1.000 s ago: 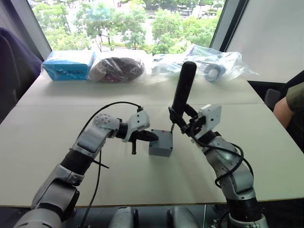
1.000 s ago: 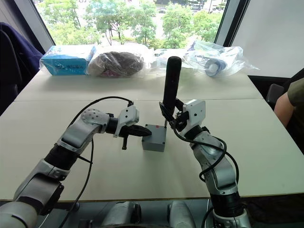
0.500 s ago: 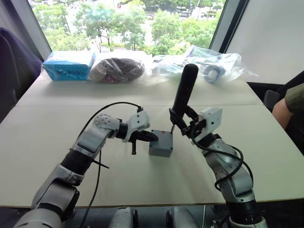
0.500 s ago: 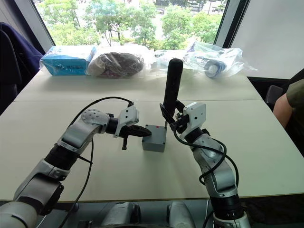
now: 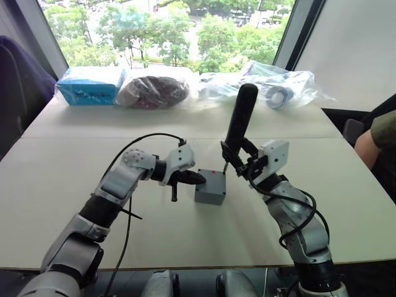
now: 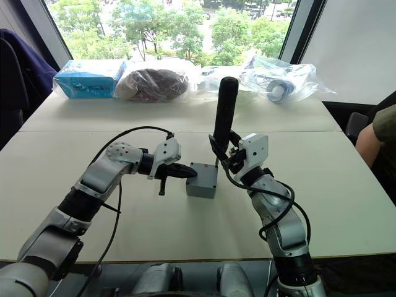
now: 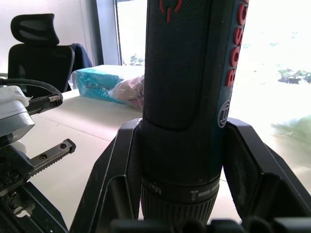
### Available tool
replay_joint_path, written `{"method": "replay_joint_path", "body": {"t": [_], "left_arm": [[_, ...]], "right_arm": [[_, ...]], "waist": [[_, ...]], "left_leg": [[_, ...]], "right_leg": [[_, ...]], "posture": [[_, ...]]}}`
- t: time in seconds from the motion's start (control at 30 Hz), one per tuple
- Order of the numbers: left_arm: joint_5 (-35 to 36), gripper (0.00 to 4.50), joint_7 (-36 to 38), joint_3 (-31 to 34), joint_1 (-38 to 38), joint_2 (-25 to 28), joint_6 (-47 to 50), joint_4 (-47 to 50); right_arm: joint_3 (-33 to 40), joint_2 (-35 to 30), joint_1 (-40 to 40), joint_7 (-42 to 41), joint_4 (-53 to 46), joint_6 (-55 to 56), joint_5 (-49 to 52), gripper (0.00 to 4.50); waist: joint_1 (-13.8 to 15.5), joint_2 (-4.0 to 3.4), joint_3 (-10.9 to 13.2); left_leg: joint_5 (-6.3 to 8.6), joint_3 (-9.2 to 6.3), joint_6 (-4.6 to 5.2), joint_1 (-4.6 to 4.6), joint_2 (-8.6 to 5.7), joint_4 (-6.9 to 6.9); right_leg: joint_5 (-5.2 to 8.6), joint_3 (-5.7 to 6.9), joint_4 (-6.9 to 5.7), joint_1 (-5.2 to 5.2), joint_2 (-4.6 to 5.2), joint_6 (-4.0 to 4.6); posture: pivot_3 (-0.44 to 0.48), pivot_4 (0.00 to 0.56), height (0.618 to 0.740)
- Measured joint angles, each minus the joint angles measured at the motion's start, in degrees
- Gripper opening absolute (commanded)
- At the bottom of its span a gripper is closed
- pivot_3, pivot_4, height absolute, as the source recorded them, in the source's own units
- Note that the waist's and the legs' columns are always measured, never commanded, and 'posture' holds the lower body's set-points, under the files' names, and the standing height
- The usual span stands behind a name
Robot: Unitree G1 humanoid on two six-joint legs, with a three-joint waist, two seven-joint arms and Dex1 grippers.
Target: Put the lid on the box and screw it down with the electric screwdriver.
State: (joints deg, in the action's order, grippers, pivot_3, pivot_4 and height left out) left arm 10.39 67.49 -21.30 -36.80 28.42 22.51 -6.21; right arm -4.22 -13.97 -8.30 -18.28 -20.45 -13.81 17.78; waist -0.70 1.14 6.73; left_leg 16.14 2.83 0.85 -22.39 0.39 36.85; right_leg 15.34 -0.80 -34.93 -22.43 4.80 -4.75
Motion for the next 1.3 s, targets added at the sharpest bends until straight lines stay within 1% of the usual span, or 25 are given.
{"method": "replay_joint_path", "body": {"t": [0.17,0.23,0.3,0.37,0.53,0.8,0.93,1.3], "left_arm": [[-1.01,0.0,0.04,-0.43,0.0,0.0,-2.39,-0.66],[-1.06,0.0,0.07,-0.39,0.0,-0.01,-3.31,-0.87],[-1.06,0.0,0.15,-0.36,-0.07,-0.03,-3.83,-0.89],[-1.05,0.0,0.2,-0.29,-0.08,-0.17,-4.17,-0.89],[-1.04,0.0,0.2,-0.22,-0.3,-0.4,-4.5,-0.81],[-1.04,0.0,0.37,-0.17,-0.34,-0.39,-5.01,-0.42],[-1.04,0.0,0.71,-0.17,-0.45,-0.39,-5.5,-0.43],[-1.04,0.0,0.98,-0.17,-0.59,-0.39,-5.5,-0.46]], "right_arm": [[0.35,-0.25,-0.39,-0.28,-0.8,-1.12,0.76,1.77],[0.59,-0.84,-0.83,-0.31,-1.95,-2.82,1.22,1.77],[1.0,-1.34,-1.62,-0.39,-3.56,-5.16,2.15,1.77],[1.25,-1.95,-2.04,-0.59,-4.72,-6.98,2.98,1.77],[2.15,-1.8,-3.18,0.01,-6.98,-11.54,5.0,1.77],[3.66,-1.67,-3.27,0.1,-8.83,-14.23,7.42,1.77],[4.31,-1.62,-3.2,0.14,-9.89,-15.72,8.66,1.77],[5.04,-0.99,-2.73,1.07,-10.86,-16.64,9.55,1.77]], "waist": [[-0.02,-0.22,0.18],[-0.01,-0.27,0.26],[-0.01,-0.45,0.34],[0.01,-0.47,0.36],[0.02,-0.54,0.4],[0.0,-0.61,0.45],[0.0,-0.63,0.46],[0.0,-0.72,0.54]], "left_leg": [[0.0,0.02,0.0,-0.07,0.0,-0.1],[0.0,0.06,0.0,-0.08,0.0,-0.2],[-0.01,0.1,0.02,-0.09,0.0,-0.44],[-0.02,0.13,0.02,-0.1,0.0,-0.6],[-0.11,0.12,0.16,-0.31,0.02,-0.79],[-0.14,0.1,0.17,-0.82,0.02,-0.71],[-0.16,0.1,0.17,-0.98,0.02,-0.71],[-0.17,0.09,0.18,-1.0,0.02,-0.68]], "right_leg": [[0.0,0.03,0.21,-0.02,0.04,0.0],[-0.06,0.31,0.38,-0.02,0.25,0.09],[-0.17,0.41,0.65,-0.02,0.29,0.26],[-0.17,0.46,0.76,-0.08,0.3,0.26],[-0.17,0.62,0.77,-0.33,0.33,0.26],[-0.18,0.68,0.72,-0.8,0.33,0.26],[-0.18,0.71,0.72,-0.81,0.34,0.25],[-0.18,0.78,0.7,-0.78,0.34,0.24]], "posture": [[0.0,0.15,0.74],[0.0,0.15,0.74],[0.0,0.15,0.74],[0.0,0.15,0.74],[0.0,0.15,0.74],[0.0,0.15,0.74],[0.0,0.15,0.74],[0.0,0.15,0.74]]}}
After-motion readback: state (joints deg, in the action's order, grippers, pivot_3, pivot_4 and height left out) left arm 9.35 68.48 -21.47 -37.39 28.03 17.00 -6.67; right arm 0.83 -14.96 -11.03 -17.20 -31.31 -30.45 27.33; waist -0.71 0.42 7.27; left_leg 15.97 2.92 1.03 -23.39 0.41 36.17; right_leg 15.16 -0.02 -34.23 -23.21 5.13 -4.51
